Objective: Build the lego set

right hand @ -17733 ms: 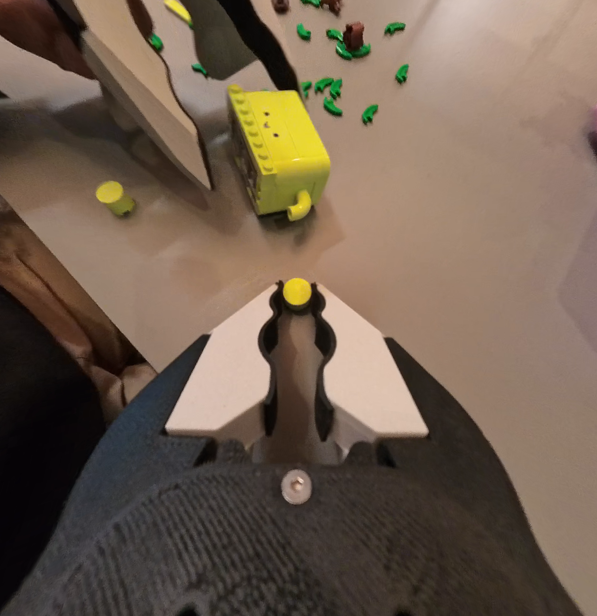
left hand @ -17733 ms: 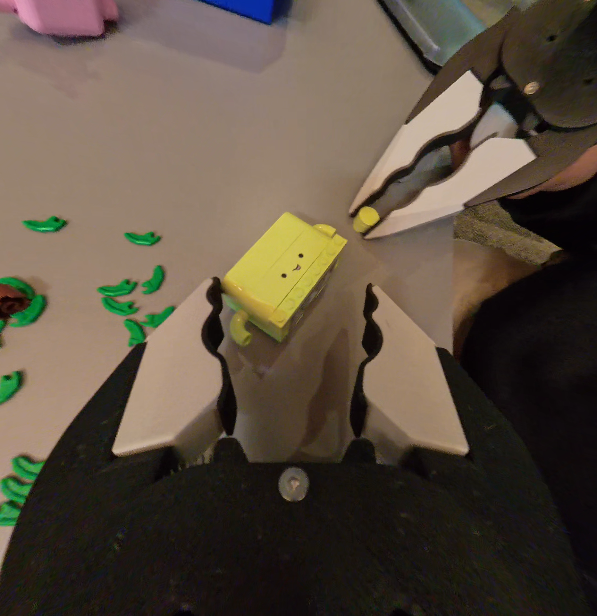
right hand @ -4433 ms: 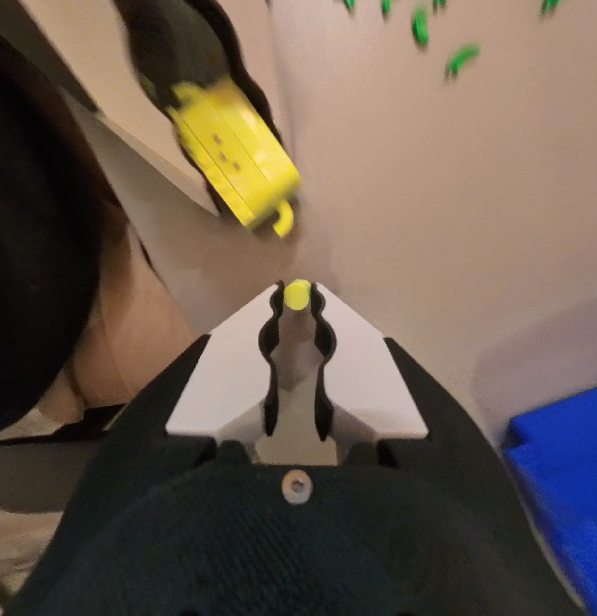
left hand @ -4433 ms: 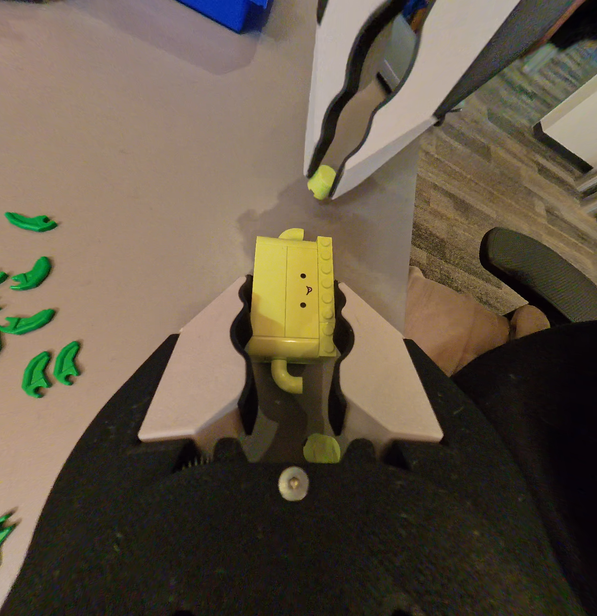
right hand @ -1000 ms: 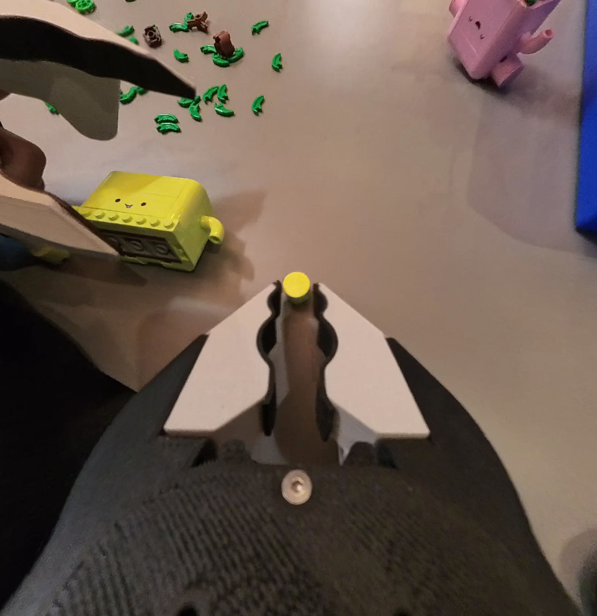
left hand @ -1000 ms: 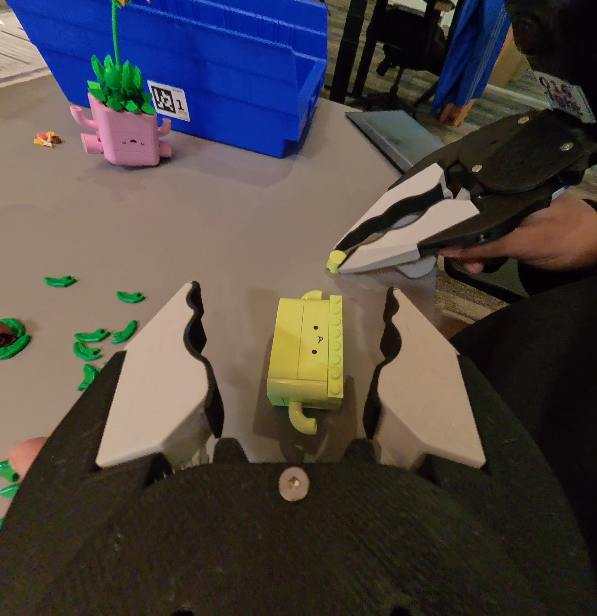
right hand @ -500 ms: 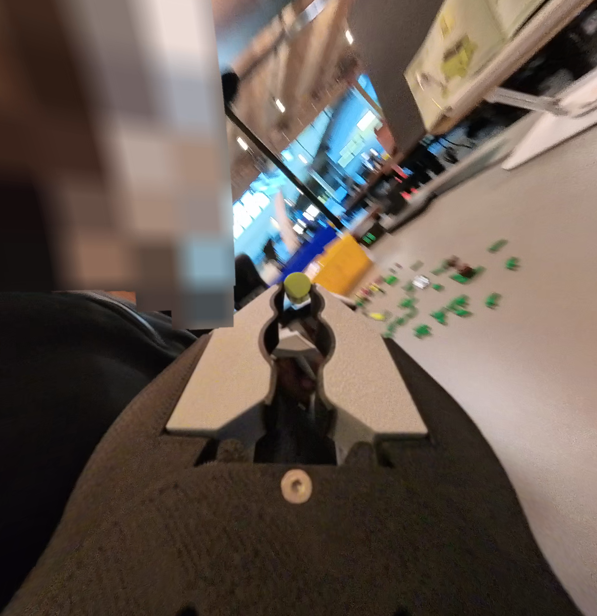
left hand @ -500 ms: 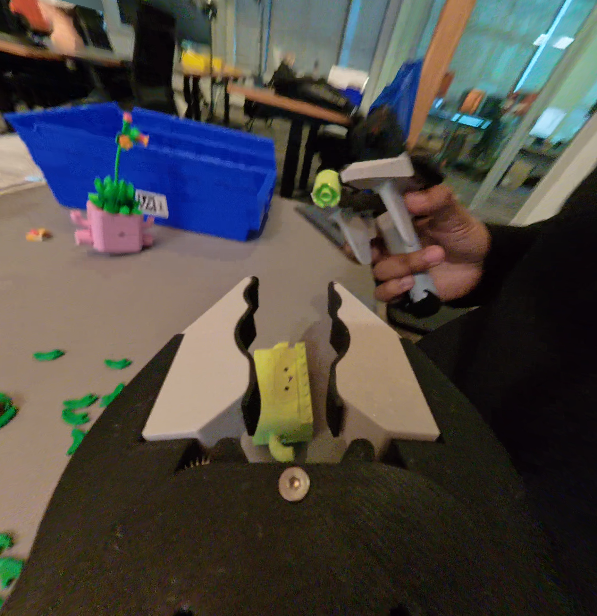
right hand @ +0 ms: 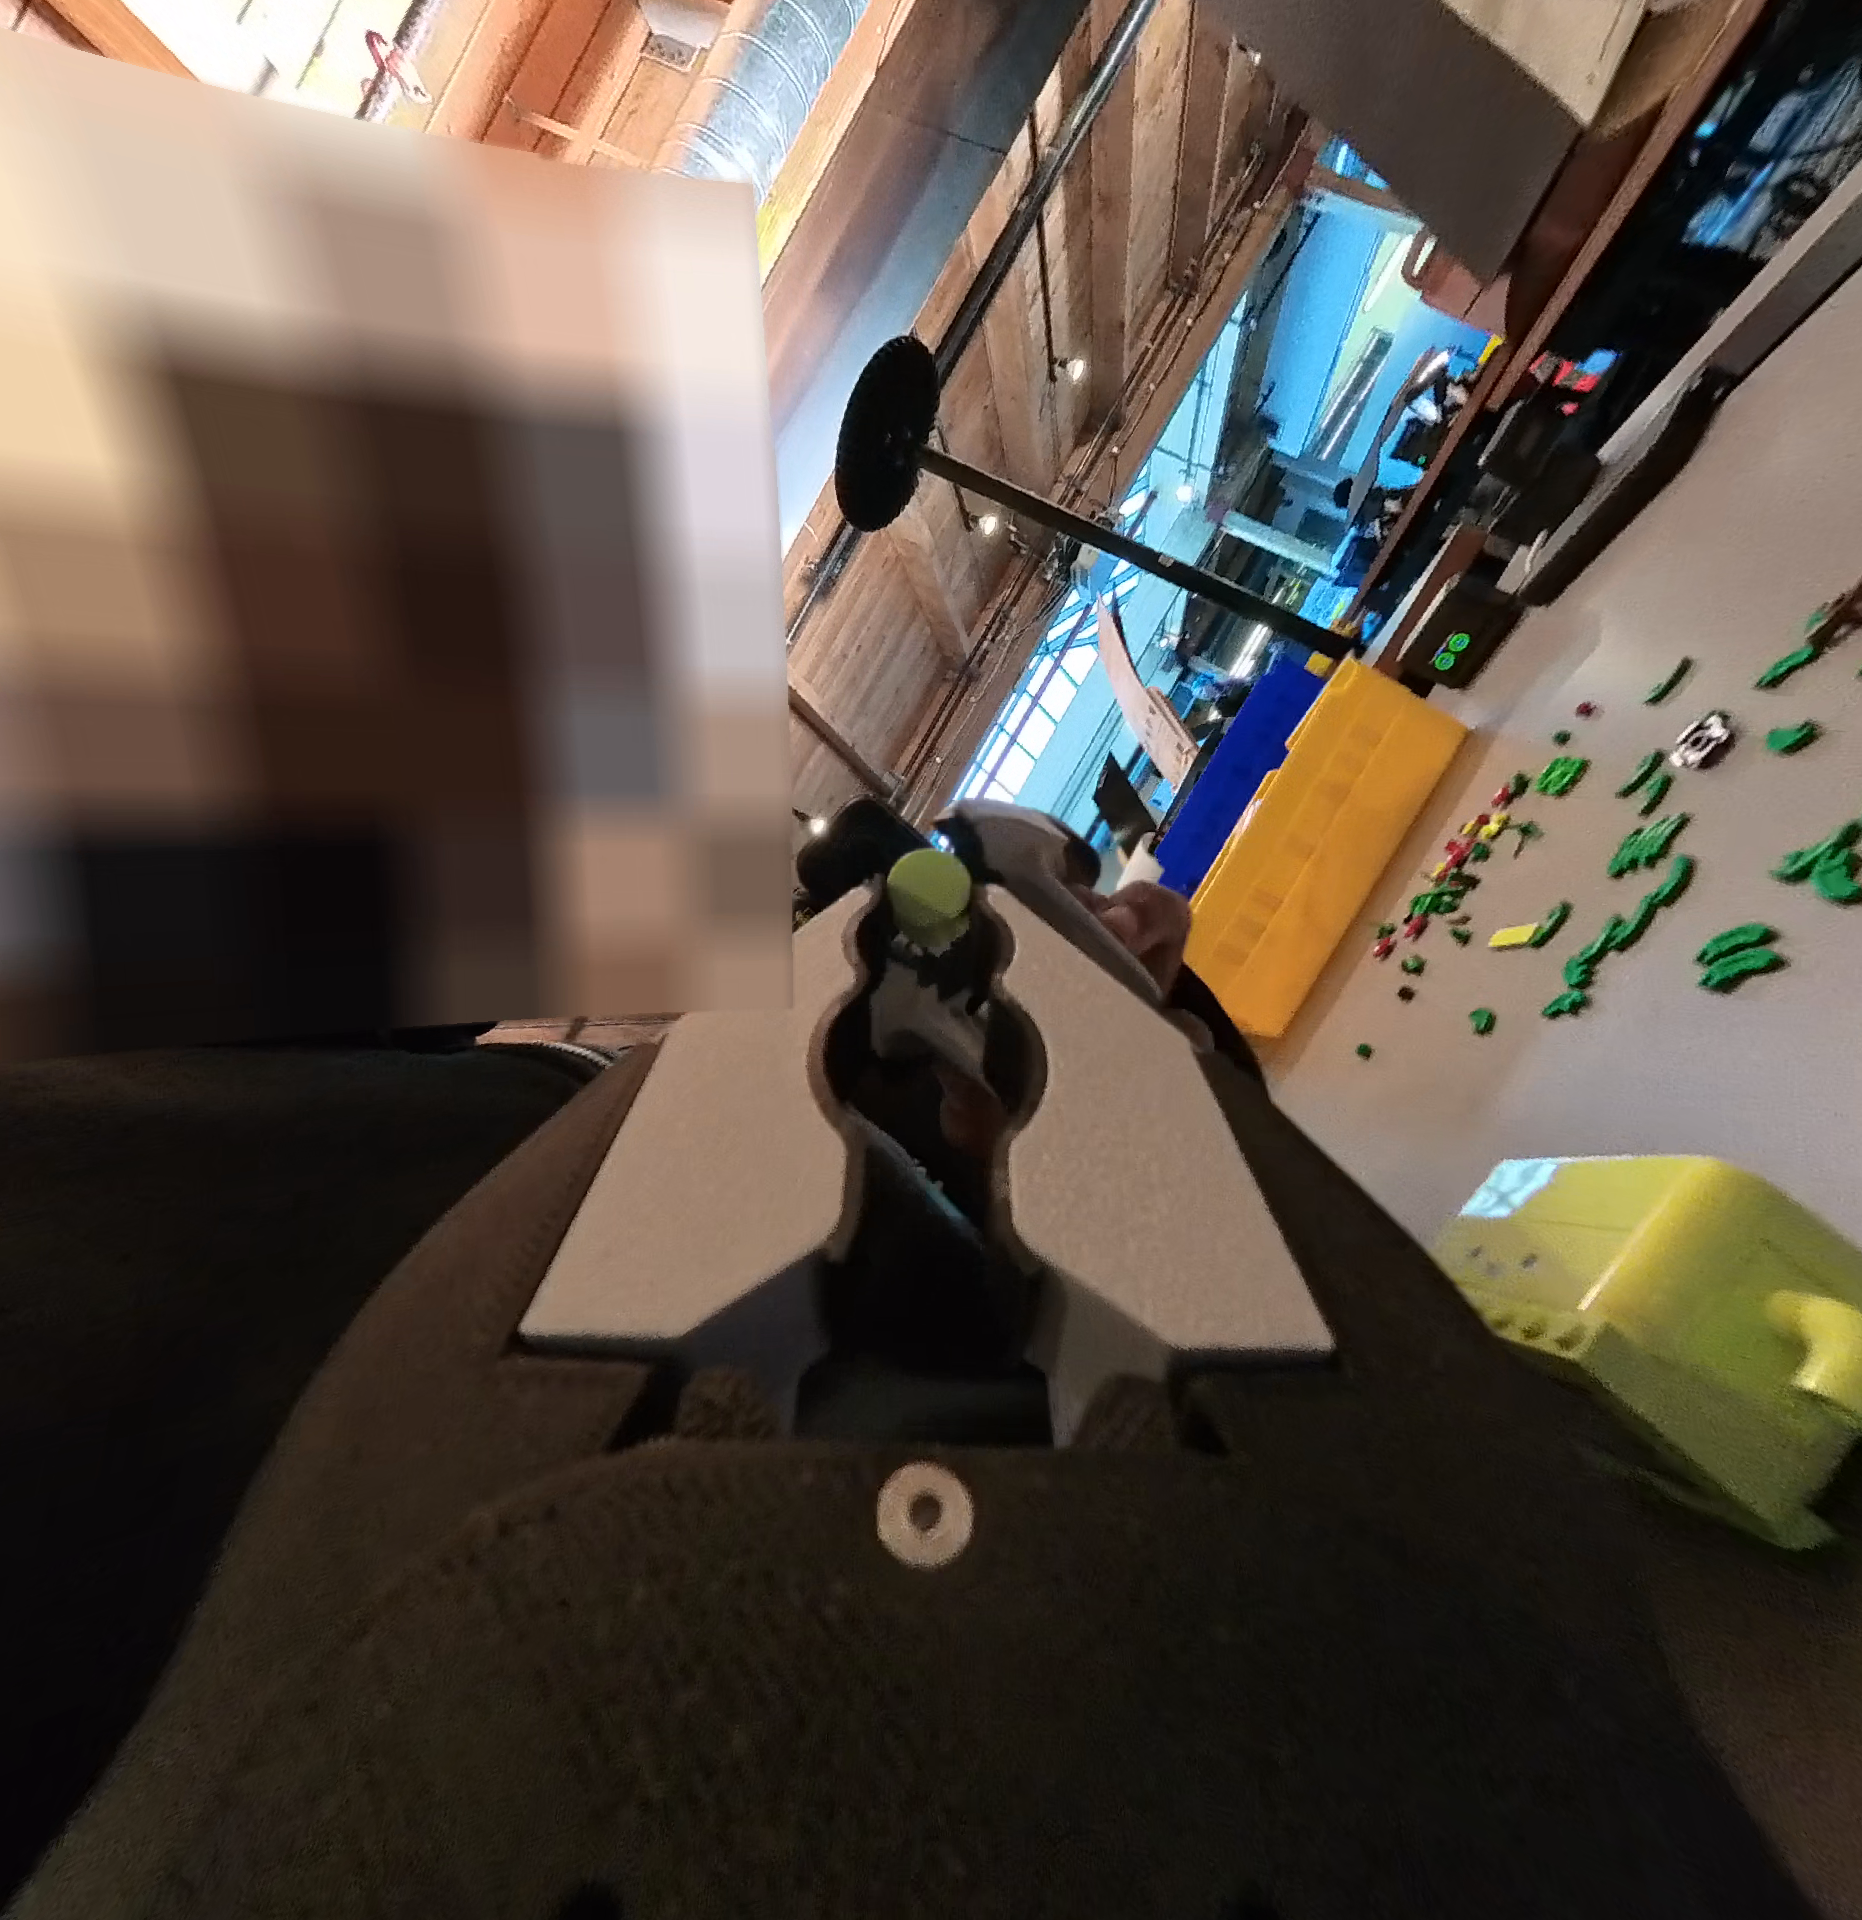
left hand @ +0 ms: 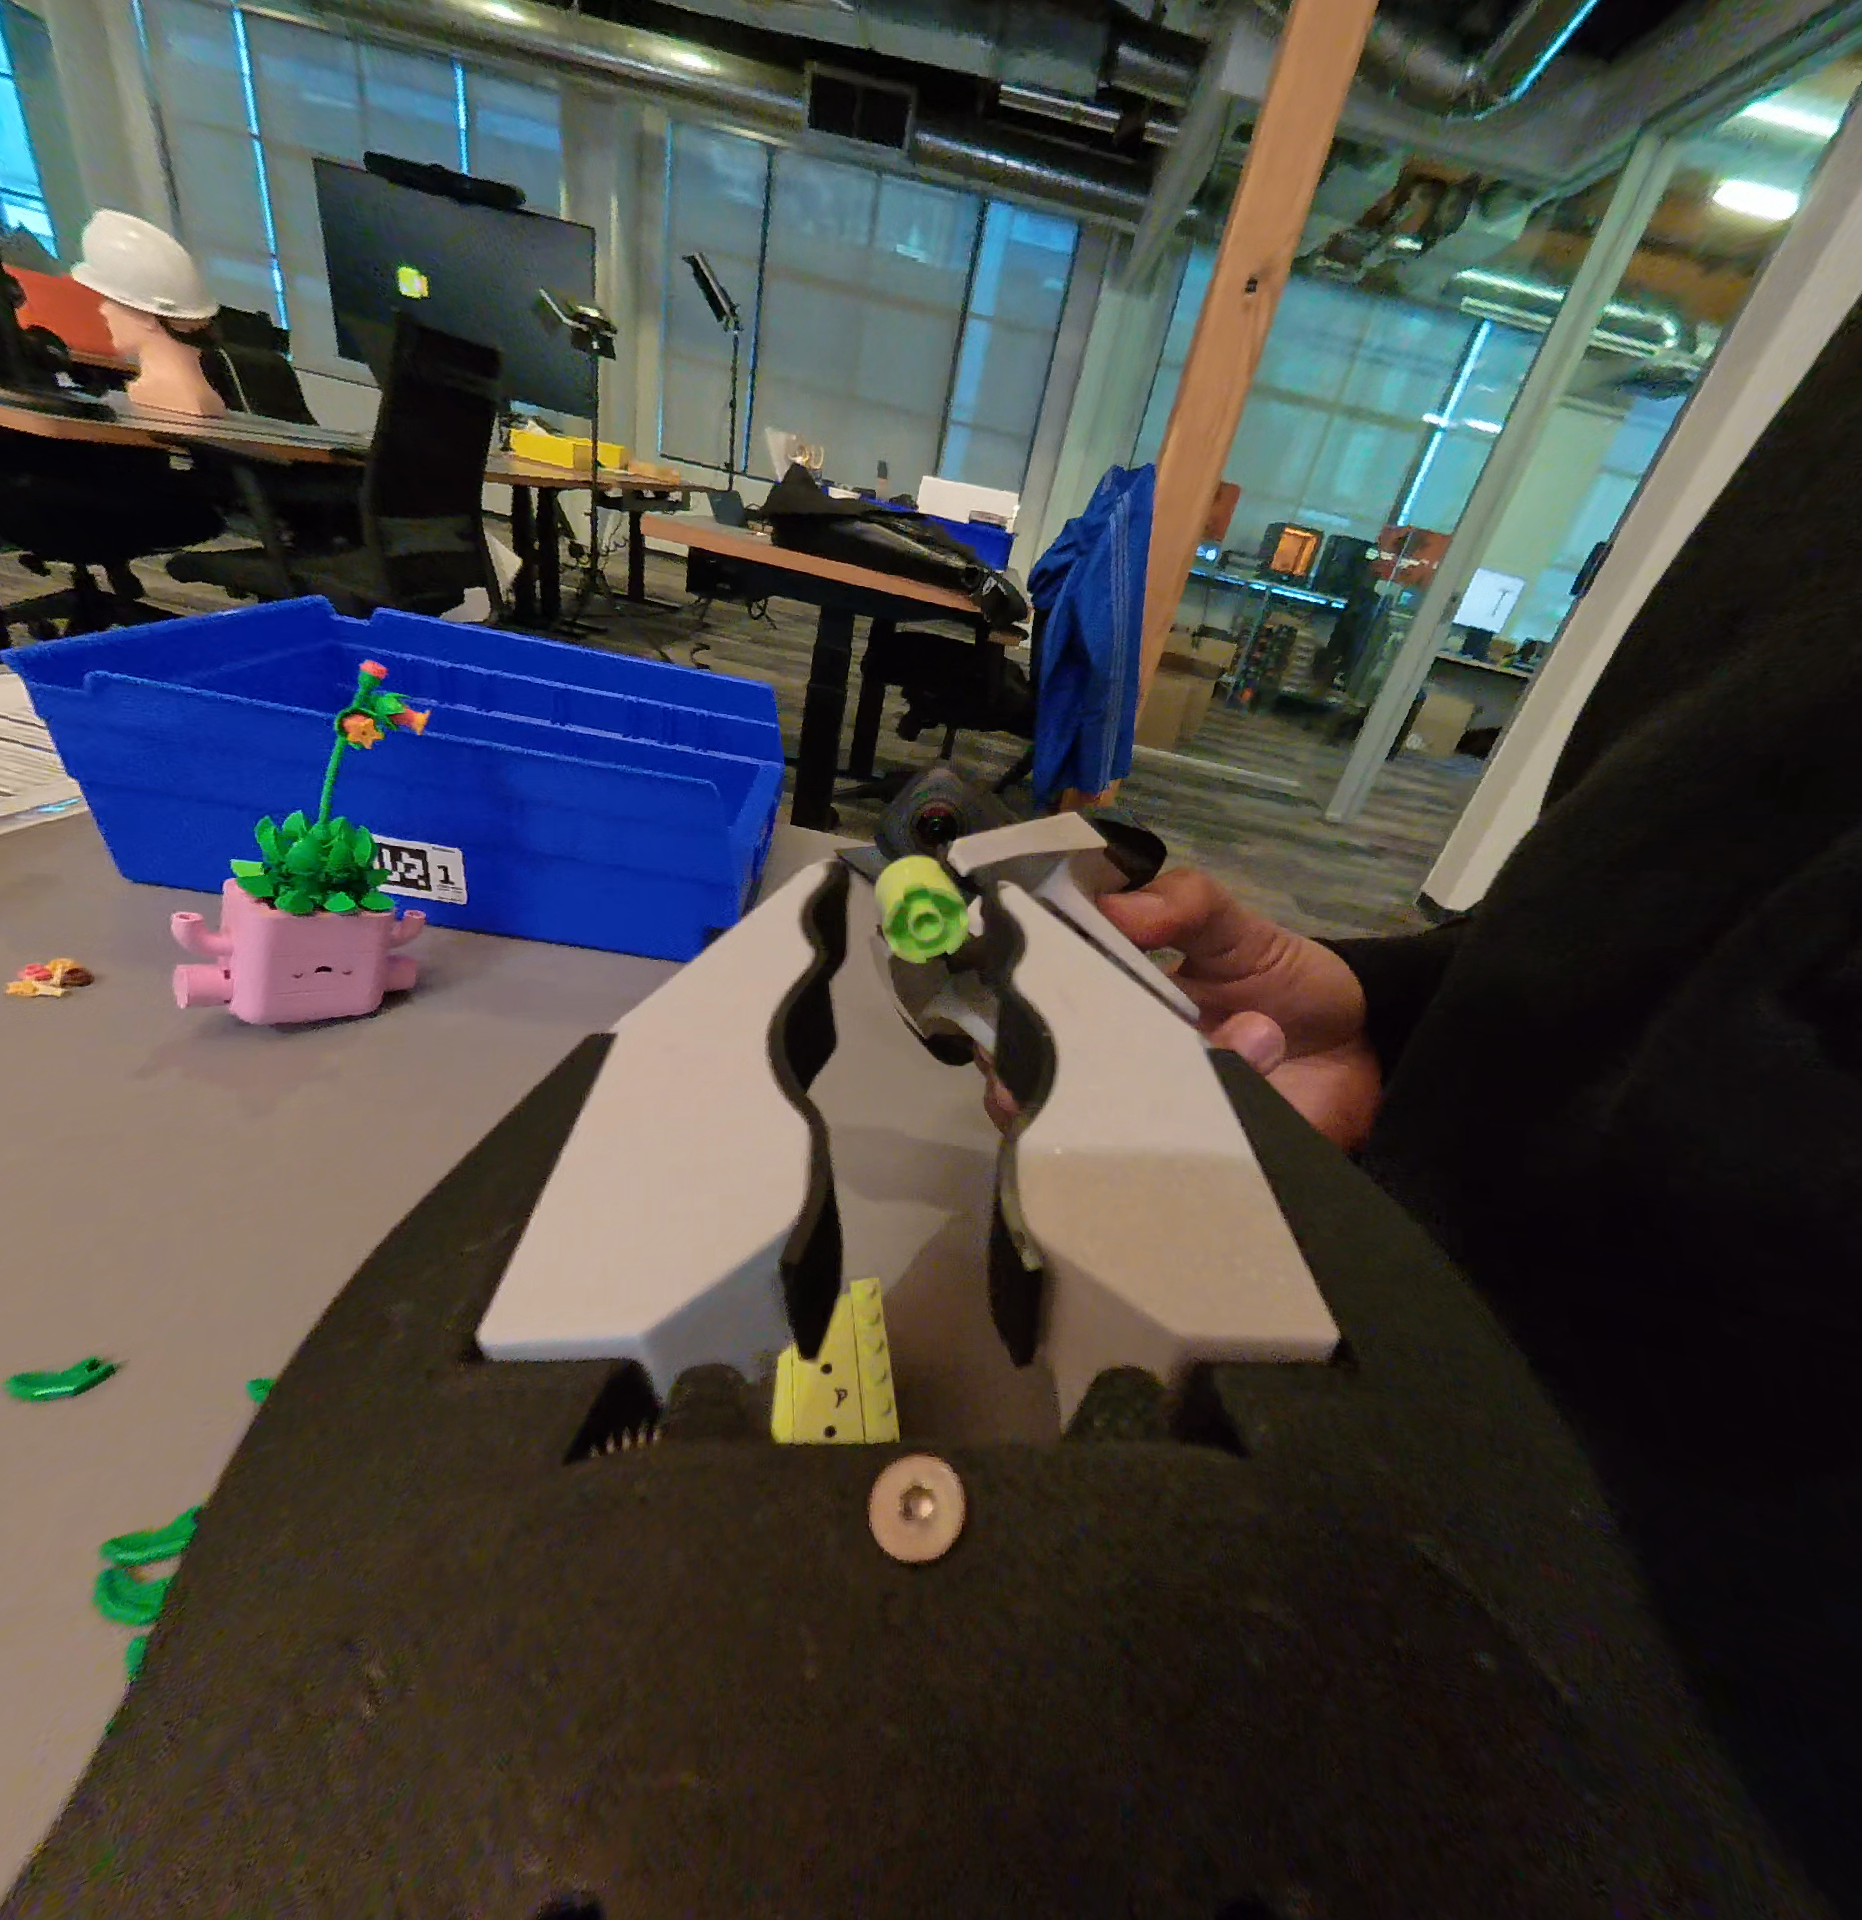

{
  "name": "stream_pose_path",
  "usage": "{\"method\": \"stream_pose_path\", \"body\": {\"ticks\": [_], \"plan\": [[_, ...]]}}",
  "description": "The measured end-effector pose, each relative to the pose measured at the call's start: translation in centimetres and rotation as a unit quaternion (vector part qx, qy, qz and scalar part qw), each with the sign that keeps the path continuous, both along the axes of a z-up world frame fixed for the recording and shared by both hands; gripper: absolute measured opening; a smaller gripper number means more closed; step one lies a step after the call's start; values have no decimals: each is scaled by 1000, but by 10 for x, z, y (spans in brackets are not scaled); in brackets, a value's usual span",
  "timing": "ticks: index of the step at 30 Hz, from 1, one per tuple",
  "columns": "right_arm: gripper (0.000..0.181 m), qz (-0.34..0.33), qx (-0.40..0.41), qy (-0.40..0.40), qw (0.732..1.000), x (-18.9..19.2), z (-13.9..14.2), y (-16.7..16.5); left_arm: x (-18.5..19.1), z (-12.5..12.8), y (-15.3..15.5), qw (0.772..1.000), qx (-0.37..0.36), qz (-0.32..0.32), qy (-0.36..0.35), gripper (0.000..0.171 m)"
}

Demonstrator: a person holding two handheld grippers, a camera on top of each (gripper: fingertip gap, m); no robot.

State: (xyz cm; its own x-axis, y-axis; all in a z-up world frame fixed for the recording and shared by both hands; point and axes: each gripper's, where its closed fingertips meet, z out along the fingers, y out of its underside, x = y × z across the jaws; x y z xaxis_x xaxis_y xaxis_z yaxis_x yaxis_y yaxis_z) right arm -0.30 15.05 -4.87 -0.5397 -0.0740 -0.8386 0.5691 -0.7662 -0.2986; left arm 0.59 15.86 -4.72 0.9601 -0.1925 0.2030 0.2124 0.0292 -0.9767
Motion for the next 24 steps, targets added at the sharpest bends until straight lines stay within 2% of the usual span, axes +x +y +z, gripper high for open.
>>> {"method": "stream_pose_path", "body": {"ticks": [1,10,11,12,15,19,24], "plan": [[13,2,-4,0,1000,0,-1,-1,1,0,-1,1000,0,0,3,18],[13,12,8,-15,1000,1,-6,-5,2,-4,-7,999,-3,19,26,13],[18,16,16,-27,999,0,-10,-5,2,-5,-8,999,-5,24,37,13],[31,29,22,-45,998,1,-14,-6,3,-5,-8,999,-6,25,46,12],[41,92,30,-76,992,10,-21,-7,10,-11,-9,997,-20,16,75,12],[31,158,73,-116,978,23,-30,-10,22,-19,-9,994,-37,-3,104,13],[24,215,65,-136,965,35,-27,-12,33,-24,-6,992,-49,-28,114,13]]}}
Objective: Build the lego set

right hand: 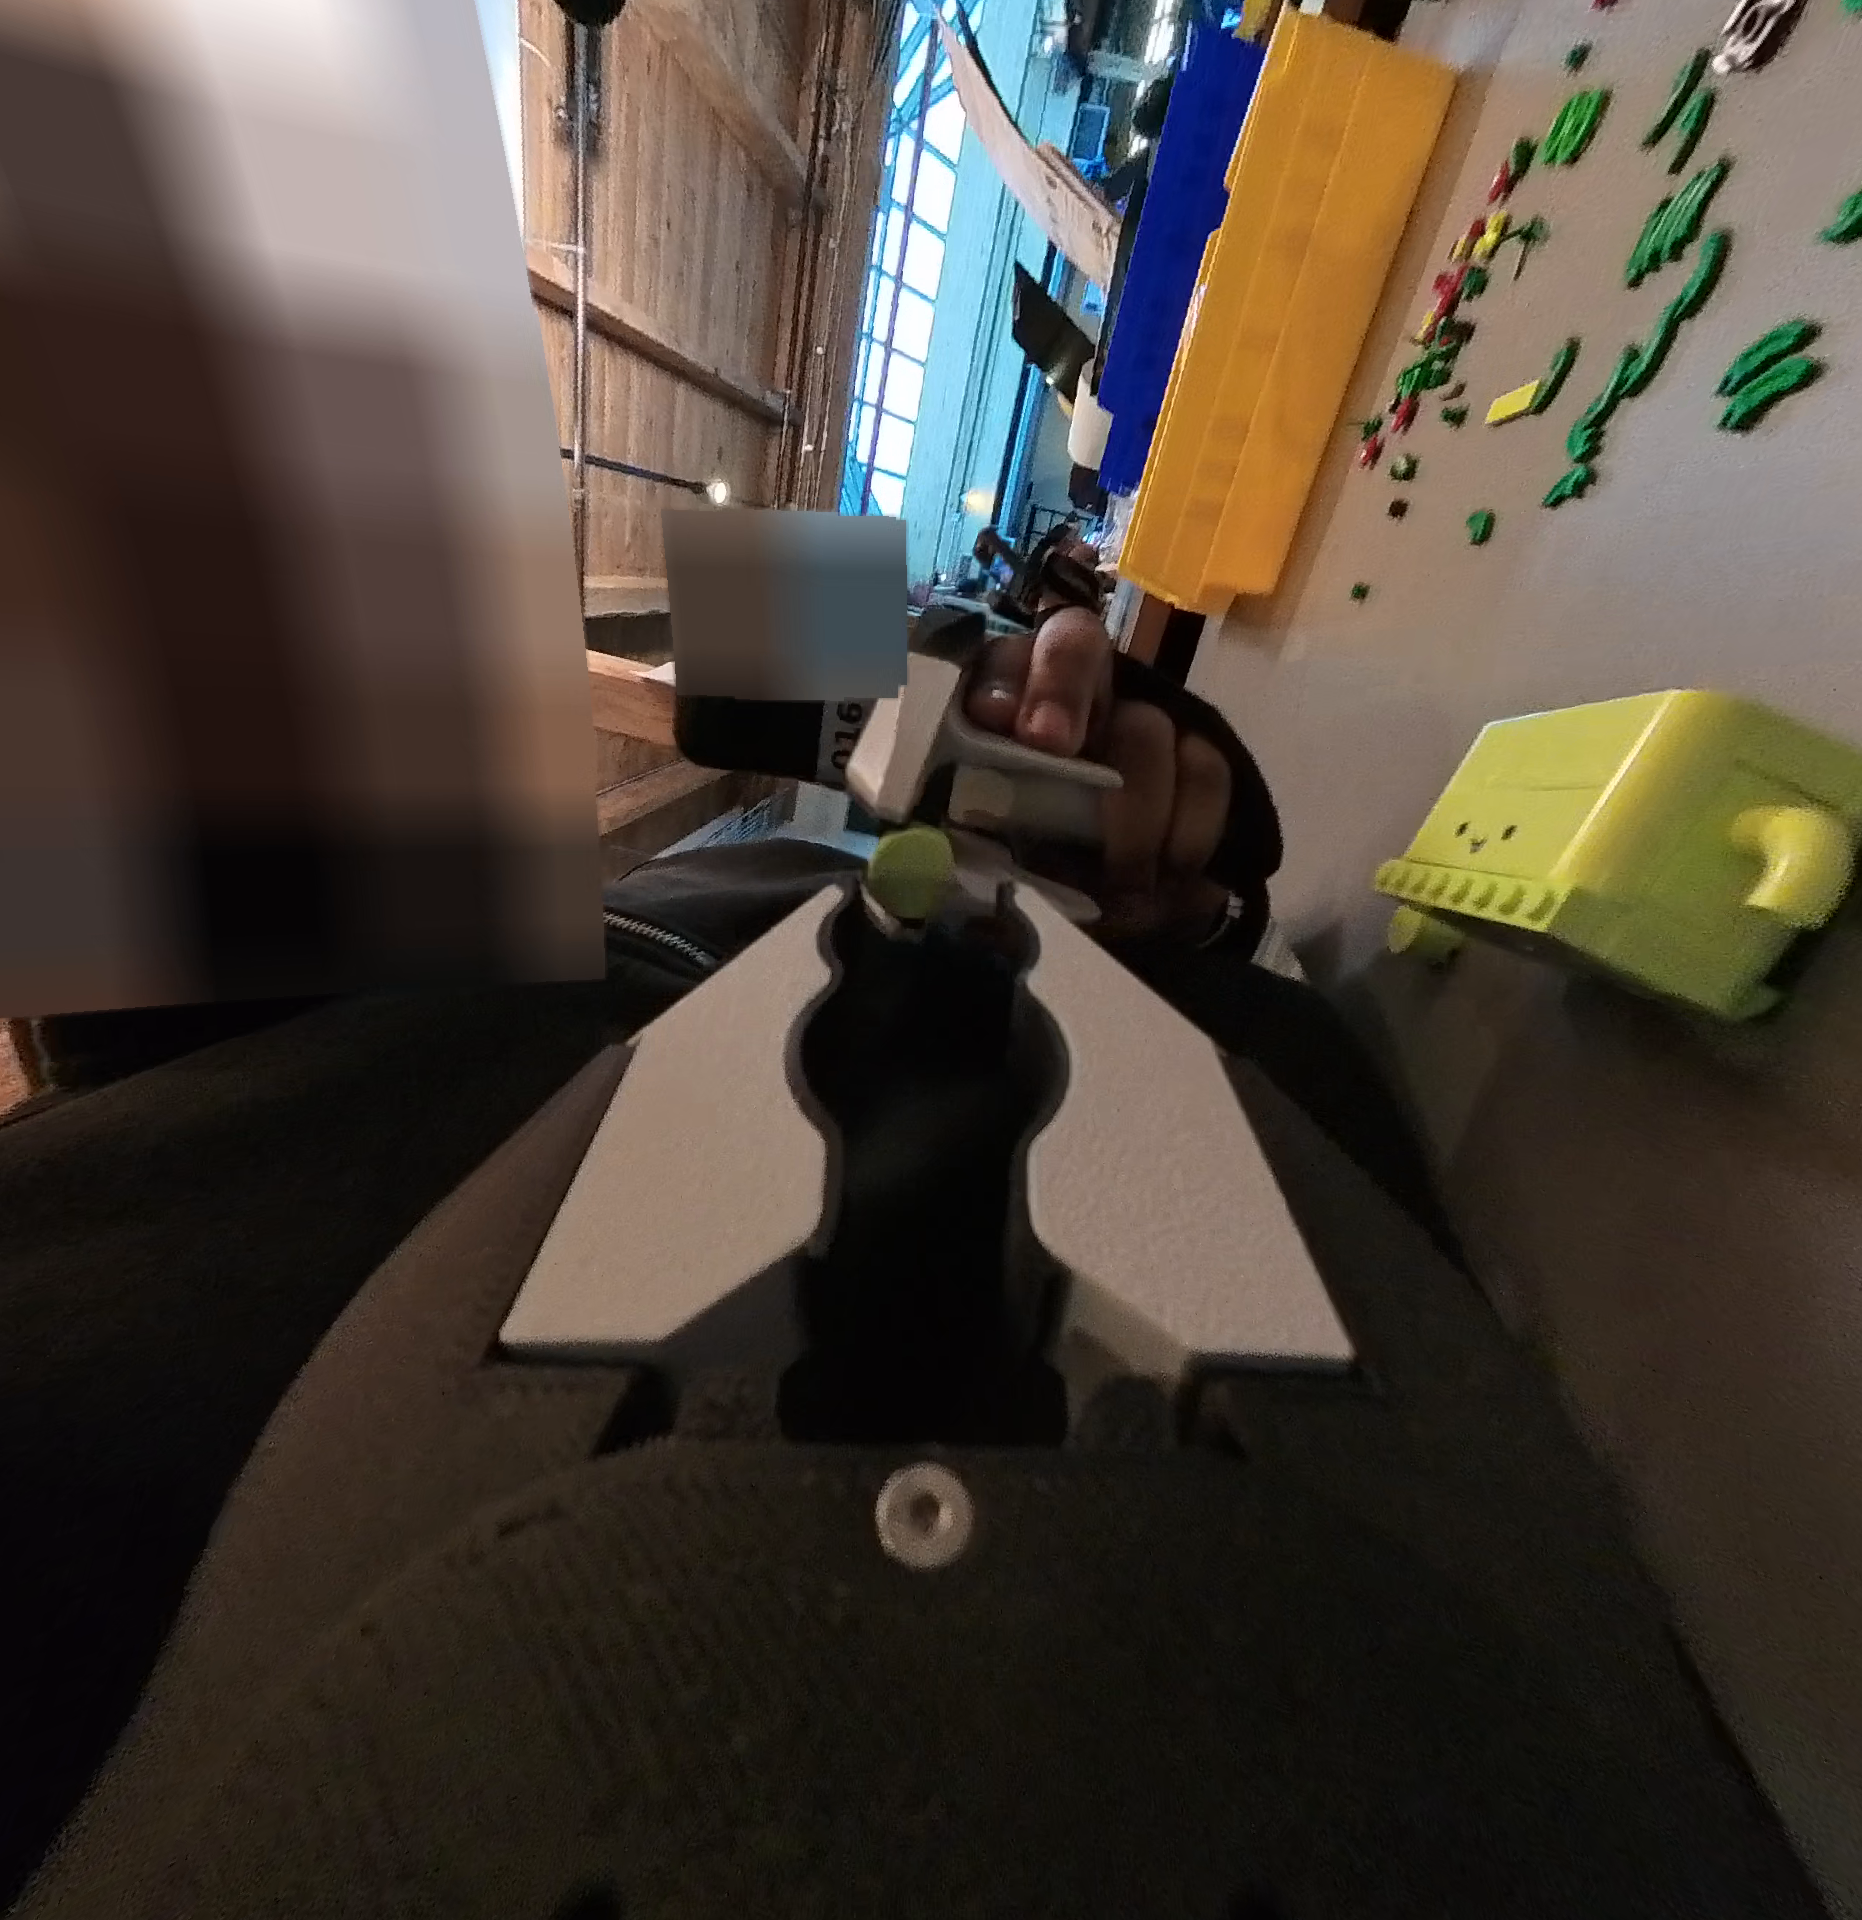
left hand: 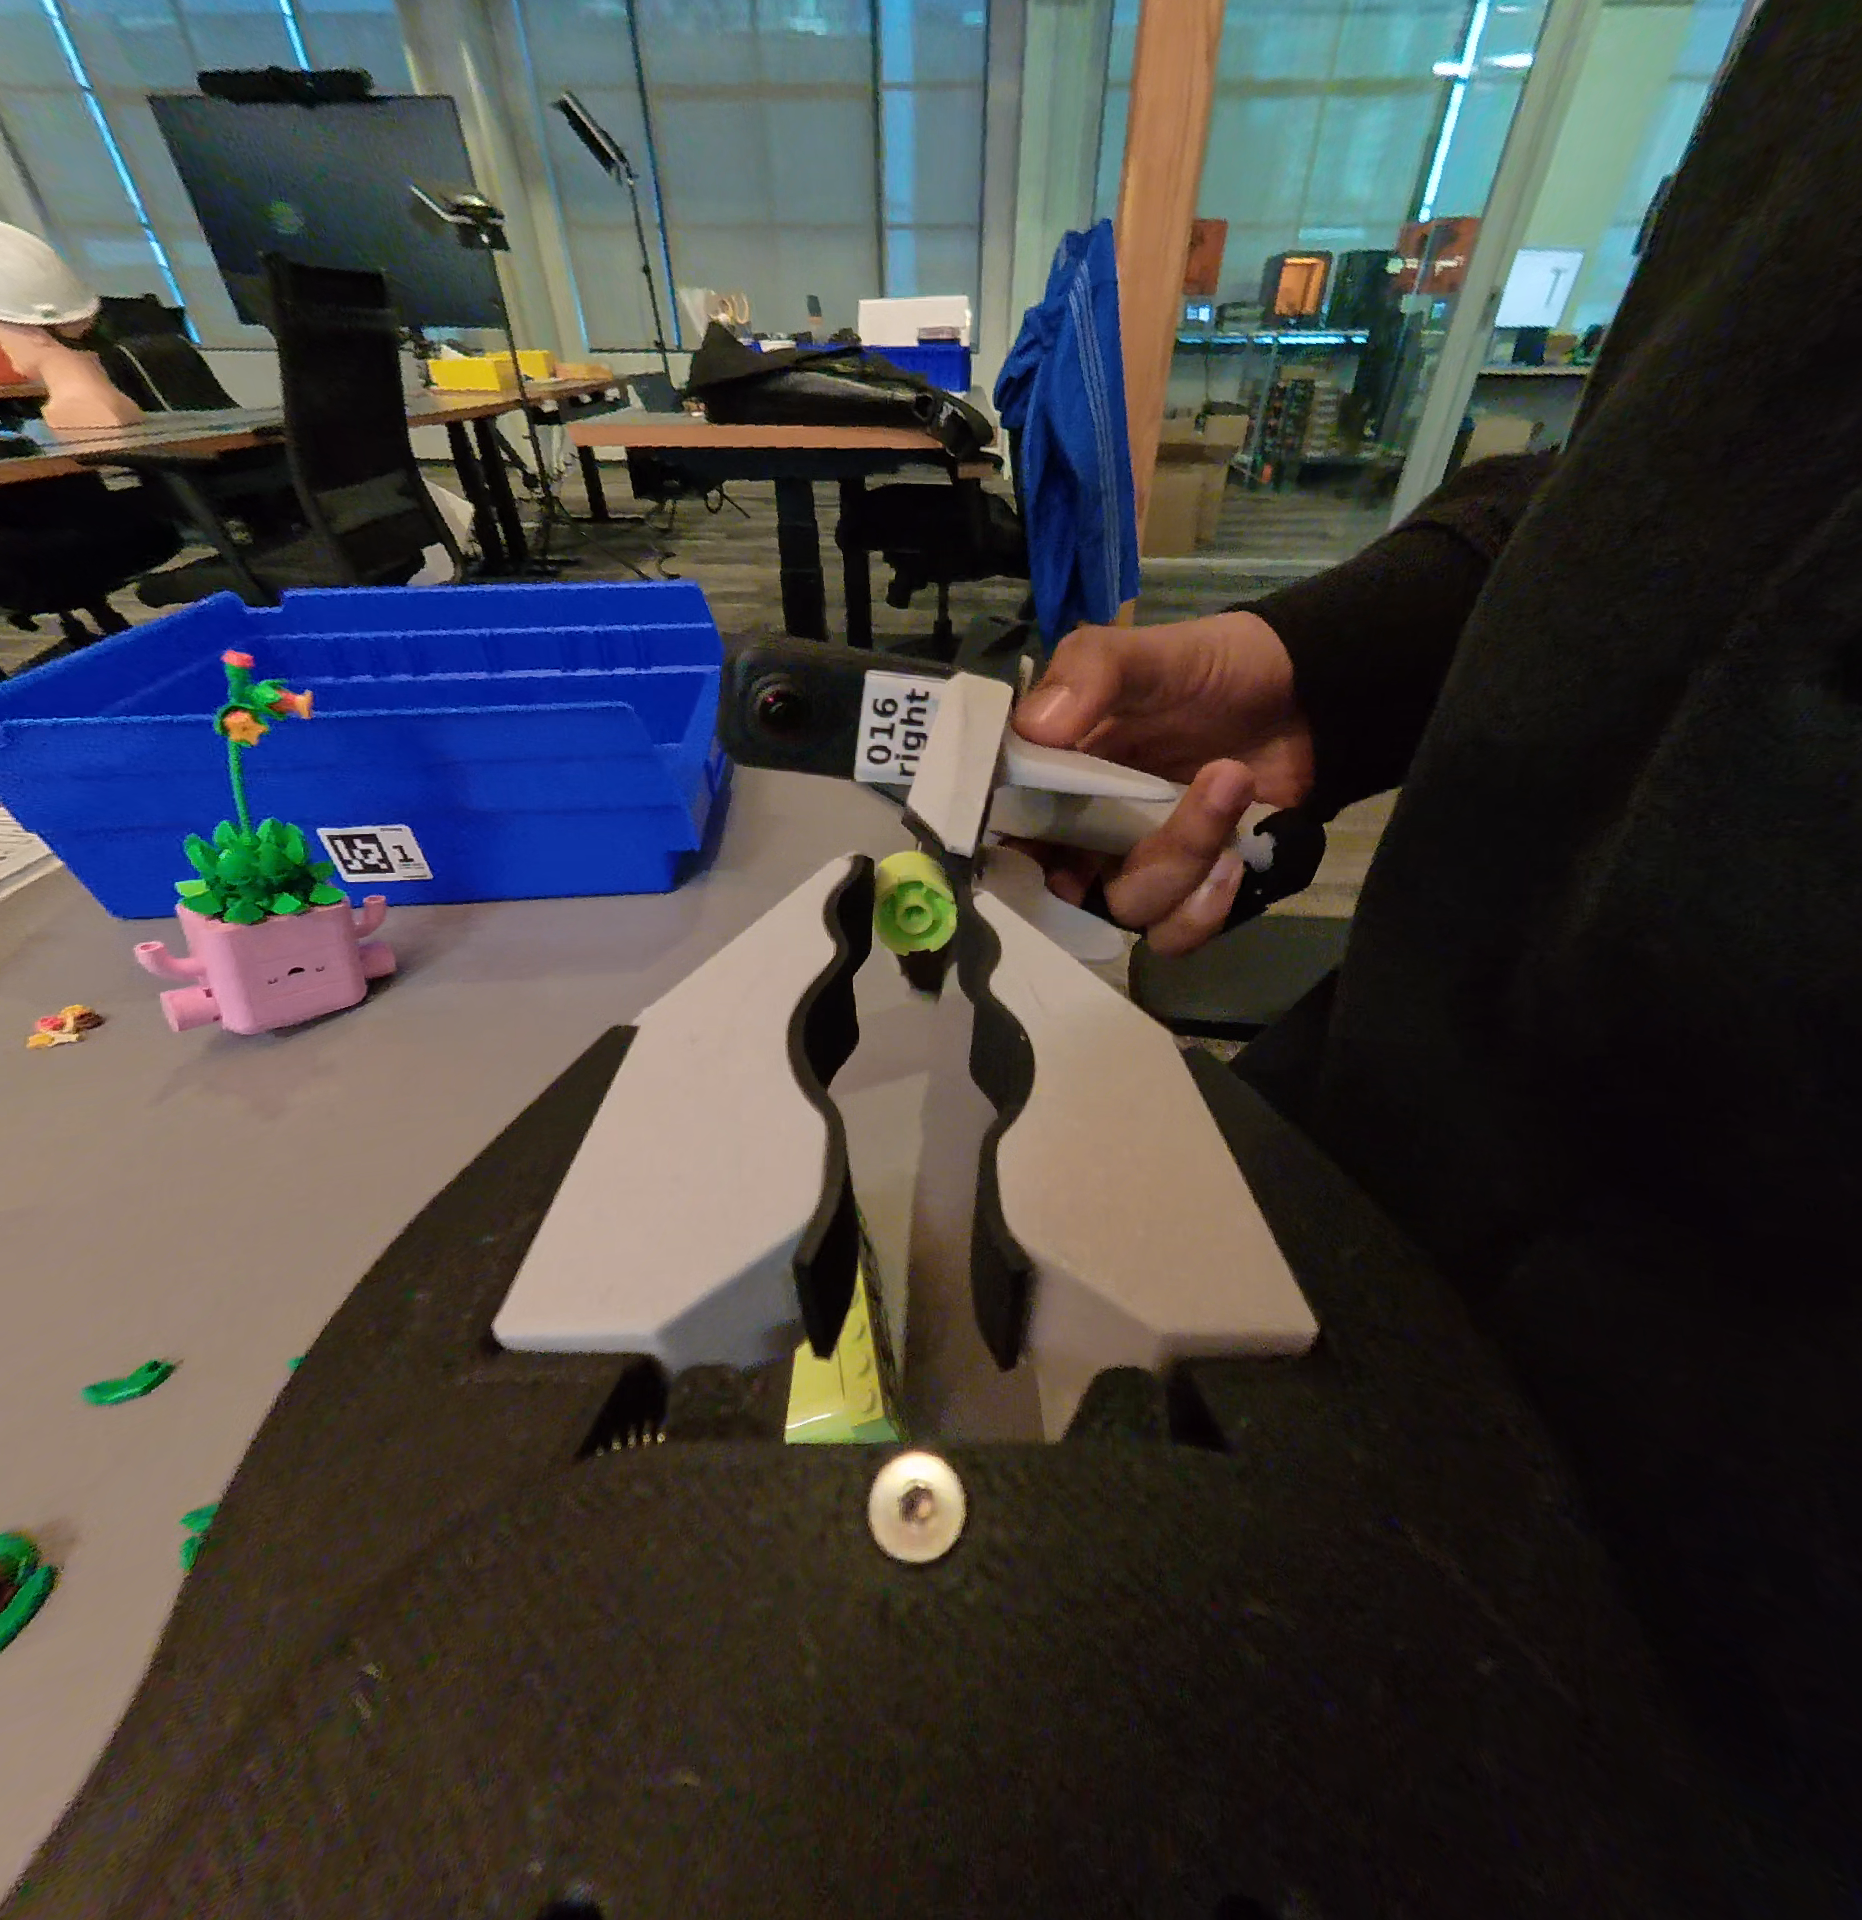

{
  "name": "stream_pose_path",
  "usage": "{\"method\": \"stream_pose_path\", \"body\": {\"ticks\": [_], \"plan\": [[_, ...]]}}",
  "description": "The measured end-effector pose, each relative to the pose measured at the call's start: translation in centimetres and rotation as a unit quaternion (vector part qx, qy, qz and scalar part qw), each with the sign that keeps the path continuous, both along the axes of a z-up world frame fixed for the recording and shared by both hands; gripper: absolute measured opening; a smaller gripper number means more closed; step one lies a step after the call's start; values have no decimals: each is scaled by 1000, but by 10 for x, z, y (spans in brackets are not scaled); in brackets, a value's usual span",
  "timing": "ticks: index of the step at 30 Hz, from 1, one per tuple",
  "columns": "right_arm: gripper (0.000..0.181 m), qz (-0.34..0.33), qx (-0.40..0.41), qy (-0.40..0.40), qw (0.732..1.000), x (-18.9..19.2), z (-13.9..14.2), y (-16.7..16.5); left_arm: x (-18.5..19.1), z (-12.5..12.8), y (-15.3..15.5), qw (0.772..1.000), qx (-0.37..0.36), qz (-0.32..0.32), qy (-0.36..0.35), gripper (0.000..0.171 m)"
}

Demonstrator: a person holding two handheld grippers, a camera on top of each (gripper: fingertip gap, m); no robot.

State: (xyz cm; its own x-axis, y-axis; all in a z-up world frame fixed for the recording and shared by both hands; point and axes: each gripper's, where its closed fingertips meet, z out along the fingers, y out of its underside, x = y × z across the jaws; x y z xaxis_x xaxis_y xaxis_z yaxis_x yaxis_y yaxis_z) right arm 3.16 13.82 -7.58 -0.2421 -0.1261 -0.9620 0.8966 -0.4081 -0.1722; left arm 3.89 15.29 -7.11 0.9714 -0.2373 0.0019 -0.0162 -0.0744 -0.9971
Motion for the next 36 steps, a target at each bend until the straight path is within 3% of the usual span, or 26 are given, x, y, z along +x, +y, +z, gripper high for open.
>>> {"method": "stream_pose_path", "body": {"ticks": [9,12,15,18,22,27,31,34,36], "plan": [[14,-10,2,5,1000,-1,0,3,3,-4,2,1000,-6,-8,-3,13],[14,-24,41,20,999,-2,-2,5,-4,-15,1,998,-38,-2,-43,39],[14,-42,154,42,986,-3,-19,9,-17,-43,-4,990,-105,24,-87,55],[14,-48,327,57,942,-8,-49,21,-34,-76,-11,982,-159,85,-59,63],[14,21,514,54,856,-7,-82,26,-41,-103,-7,968,-214,125,-34,70],[14,81,610,47,787,-12,-88,14,-42,-117,-2,957,-259,125,-30,72],[15,107,673,34,731,-18,-92,15,-38,-124,-1,949,-285,77,-109,61],[15,114,684,10,721,-19,-95,10,-39,-123,-2,937,-284,43,-199,53],[14,111,684,-5,721,-20,-96,8,-42,-118,-3,937,-266,40,-222,44]]}}
